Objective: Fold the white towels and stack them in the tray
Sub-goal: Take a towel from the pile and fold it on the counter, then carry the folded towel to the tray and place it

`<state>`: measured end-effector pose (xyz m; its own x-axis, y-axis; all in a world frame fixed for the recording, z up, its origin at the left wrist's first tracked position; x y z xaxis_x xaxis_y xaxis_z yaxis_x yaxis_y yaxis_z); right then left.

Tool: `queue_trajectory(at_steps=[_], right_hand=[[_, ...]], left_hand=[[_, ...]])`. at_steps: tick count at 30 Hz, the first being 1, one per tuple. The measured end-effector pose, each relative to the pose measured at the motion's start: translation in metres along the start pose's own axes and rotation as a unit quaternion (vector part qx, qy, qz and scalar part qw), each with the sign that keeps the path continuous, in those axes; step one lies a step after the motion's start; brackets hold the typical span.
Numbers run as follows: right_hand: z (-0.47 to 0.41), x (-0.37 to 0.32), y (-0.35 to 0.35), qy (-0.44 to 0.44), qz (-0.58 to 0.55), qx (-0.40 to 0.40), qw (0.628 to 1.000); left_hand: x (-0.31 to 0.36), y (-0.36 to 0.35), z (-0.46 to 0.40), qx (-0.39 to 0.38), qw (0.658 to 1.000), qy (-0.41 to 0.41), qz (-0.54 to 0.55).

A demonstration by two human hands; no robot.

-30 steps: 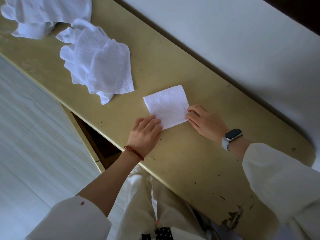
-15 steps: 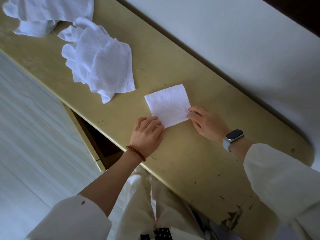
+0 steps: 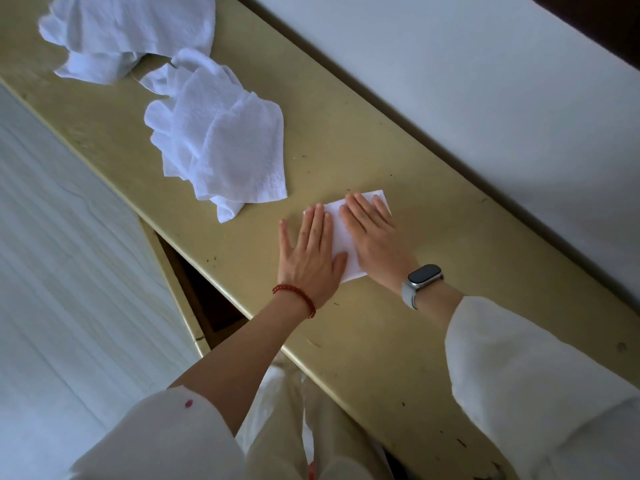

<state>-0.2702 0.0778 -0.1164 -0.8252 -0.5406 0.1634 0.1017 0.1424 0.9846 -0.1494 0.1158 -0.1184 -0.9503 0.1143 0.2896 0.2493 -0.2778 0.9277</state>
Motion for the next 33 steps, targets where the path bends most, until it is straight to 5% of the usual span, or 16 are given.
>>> queue_trajectory(at_steps=[10,14,16,18,26,33], right_hand=[[0.011,0.035,-0.013,-0.050,-0.021,-0.183,0.982],[0.005,0.044,0.001,-0.097,-0.175,-0.144,0.969],[-0.002,0.056,0.011,-0.154,-0.227,-0.054,0.960],[-0.013,0.064,0.013,-0.177,-0.197,-0.075,0.961],[-0.051,0.070,0.015,-0.106,-0.136,-0.281,0.944],[-0.042,0.069,0.038,-0.062,-0.241,-0.222,0.943]], left_hand=[[-0.014,0.000,0.000,-0.032,0.999,-0.015,0.017],[-0.018,0.011,-0.003,-0.067,0.997,-0.019,0.043],[-0.024,0.025,-0.011,-0.004,0.993,-0.010,0.120],[-0.029,0.040,-0.023,0.067,0.981,0.015,0.180],[-0.023,0.049,-0.063,-0.057,0.986,0.041,0.150],[-0.024,0.051,-0.064,-0.086,0.984,0.035,0.154]])
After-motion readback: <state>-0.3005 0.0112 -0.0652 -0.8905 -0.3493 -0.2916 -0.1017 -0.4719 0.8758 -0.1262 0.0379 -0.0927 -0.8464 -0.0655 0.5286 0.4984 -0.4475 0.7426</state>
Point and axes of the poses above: each hand's wrist, its own z-axis away from the middle knuckle, its own y-axis out of the back of the hand, x = y × z, the point moved 3 cm from there along -z, towards the middle knuckle, and after that the axes turned 15 degrees about z, right-handed, at the moved point
